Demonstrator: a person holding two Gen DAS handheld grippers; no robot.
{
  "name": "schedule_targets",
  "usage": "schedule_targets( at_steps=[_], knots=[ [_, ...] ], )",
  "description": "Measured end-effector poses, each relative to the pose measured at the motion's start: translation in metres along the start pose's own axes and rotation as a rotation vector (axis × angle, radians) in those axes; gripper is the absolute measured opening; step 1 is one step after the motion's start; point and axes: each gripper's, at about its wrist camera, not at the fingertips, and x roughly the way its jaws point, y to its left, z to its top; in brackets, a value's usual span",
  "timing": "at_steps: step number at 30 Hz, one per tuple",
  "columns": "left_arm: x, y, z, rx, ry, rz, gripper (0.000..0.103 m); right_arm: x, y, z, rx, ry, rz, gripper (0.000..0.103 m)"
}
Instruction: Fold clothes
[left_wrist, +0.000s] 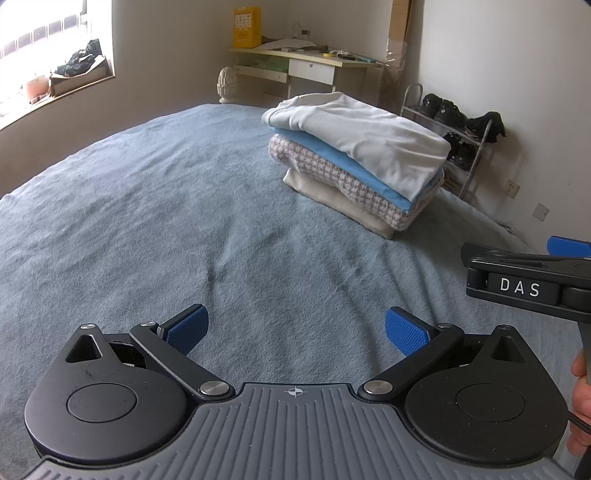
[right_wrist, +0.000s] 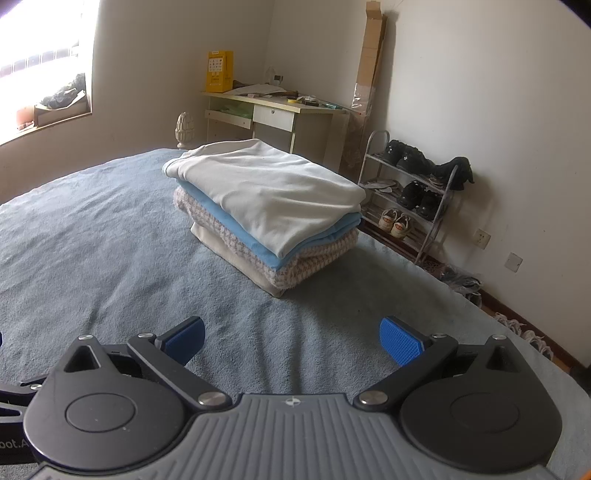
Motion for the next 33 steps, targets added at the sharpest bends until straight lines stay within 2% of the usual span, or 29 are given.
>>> schedule_targets(
  at_steps=[33],
  knots=[
    [0.0012,-0.002,-0.0011,0.002,0.005,-0.003,0.103,0.0,0.0002,-0.0007,-0.003,0.003,0.003,0.103]
  ],
)
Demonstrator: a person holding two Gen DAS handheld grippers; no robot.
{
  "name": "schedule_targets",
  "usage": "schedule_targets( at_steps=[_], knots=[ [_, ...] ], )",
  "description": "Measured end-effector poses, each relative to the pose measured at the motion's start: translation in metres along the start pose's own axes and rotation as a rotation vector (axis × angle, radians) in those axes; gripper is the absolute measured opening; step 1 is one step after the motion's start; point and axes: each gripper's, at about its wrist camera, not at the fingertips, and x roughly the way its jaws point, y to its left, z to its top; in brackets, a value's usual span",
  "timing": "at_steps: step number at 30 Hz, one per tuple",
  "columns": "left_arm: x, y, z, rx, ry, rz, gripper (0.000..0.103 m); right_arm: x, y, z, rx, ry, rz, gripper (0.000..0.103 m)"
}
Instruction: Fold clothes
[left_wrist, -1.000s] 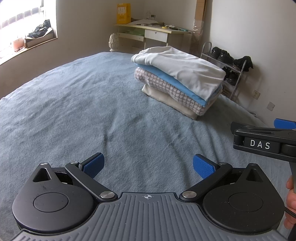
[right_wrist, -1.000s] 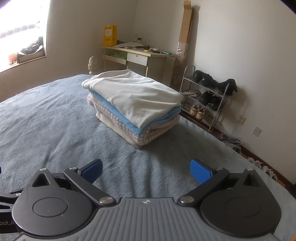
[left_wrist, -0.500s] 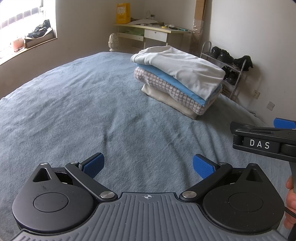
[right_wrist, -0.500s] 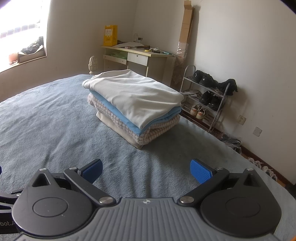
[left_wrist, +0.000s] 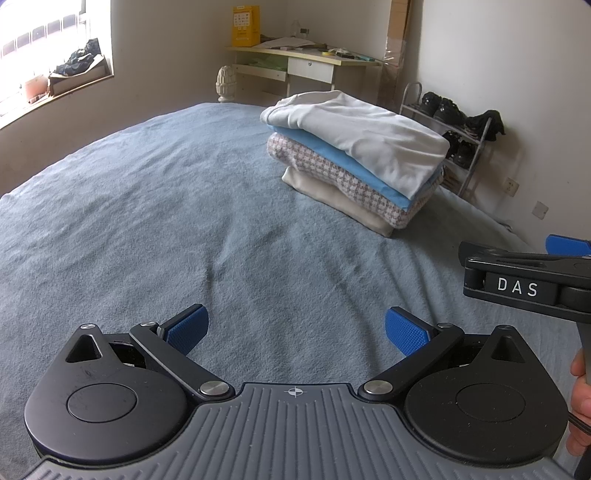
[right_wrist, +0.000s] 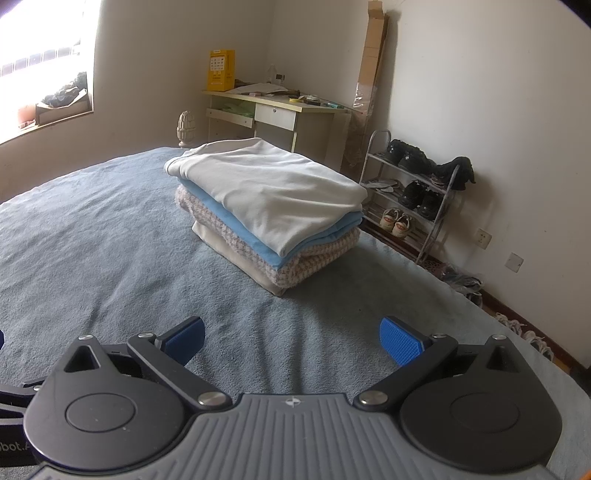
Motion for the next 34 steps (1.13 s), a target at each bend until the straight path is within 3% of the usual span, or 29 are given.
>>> schedule_targets(
  at_steps=[34],
  knots=[
    [0.0004,0.0,-0.0012,-0.003,0.012,0.002,0.103,-0.0015,0.0012,-0.0017,-0.001,0.001,0.004,0.103]
  ],
)
